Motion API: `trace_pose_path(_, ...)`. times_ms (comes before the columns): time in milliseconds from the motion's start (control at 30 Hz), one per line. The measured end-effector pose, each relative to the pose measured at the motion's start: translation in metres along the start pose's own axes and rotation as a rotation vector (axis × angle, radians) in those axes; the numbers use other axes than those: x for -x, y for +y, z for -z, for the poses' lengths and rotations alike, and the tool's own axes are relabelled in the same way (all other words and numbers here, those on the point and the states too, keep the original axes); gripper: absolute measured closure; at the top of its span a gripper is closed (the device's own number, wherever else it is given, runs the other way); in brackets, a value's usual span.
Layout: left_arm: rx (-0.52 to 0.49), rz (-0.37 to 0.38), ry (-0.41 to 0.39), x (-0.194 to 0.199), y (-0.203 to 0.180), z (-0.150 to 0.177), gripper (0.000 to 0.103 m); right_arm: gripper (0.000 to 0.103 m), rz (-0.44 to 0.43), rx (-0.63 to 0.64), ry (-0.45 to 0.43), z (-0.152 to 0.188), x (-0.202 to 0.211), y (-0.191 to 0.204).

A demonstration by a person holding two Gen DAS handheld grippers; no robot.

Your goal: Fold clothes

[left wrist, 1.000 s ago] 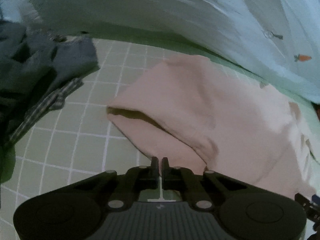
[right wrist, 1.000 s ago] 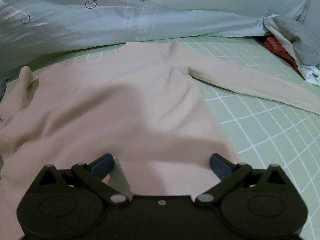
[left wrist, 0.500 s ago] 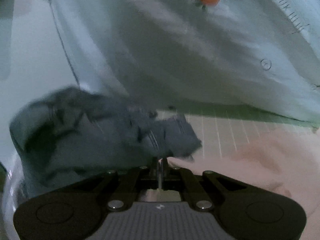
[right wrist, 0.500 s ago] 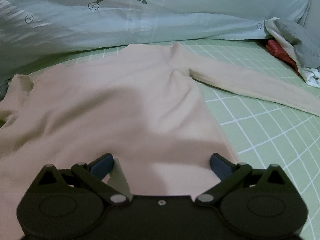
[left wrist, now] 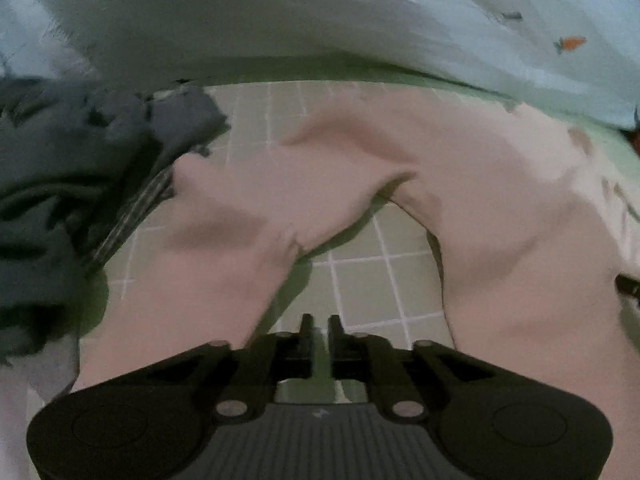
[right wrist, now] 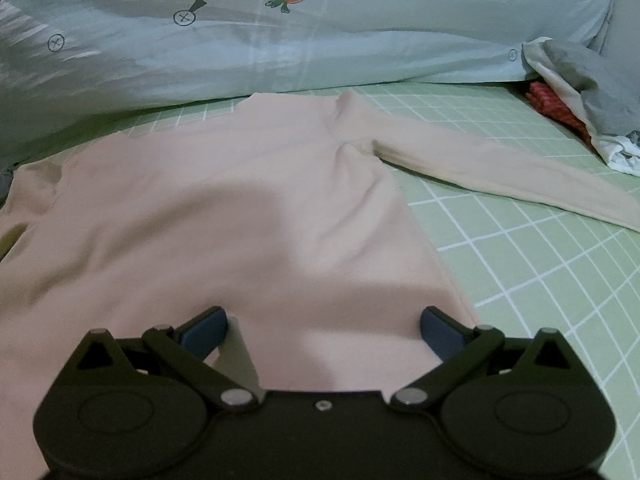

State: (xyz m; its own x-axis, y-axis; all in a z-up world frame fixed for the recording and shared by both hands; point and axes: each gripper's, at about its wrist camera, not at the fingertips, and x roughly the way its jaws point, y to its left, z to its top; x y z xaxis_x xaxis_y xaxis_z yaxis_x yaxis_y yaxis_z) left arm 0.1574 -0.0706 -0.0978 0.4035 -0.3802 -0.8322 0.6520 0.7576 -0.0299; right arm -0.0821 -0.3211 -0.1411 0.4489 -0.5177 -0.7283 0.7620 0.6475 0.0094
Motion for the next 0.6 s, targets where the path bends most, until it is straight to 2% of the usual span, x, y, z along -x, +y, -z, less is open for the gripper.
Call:
trace_pose_path(100,0.105,-0.052,-0.062,0.019,0.025,0.000,0.069,0.000,0.000,-0.001,-0.004,0.001,0.000,0.000)
trace_pose_path(233,0.345,-0.194,-0.079,0.031,0.072,0.009,0.024,0.000,0.004,-0.005,-0.013,0.002,0.000,0.000)
trace_pose_path(300,0.420,-0.258,-0.006,0.021,0.089,0.016,0.024,0.000,0.007,-0.008,-0.016,0.003,0.000,0.000)
trace_pose_path(367,0.456,-0.281,0.053,0.013,0.097,0.021,0.024,0.000,0.010,-0.010,-0.018,0.003,0.000,0.001)
trace_pose_path(533,0.454,-0.286,0.065,0.009,0.095,0.026,0.027,0.000,0.014,-0.014,-0.017,0.002,0.001,0.002)
trace_pose_path(600,0.438,-0.285,0.043,0.012,0.090,0.027,0.040,0.000,0.015,-0.015,-0.016,0.002,0.001,0.002)
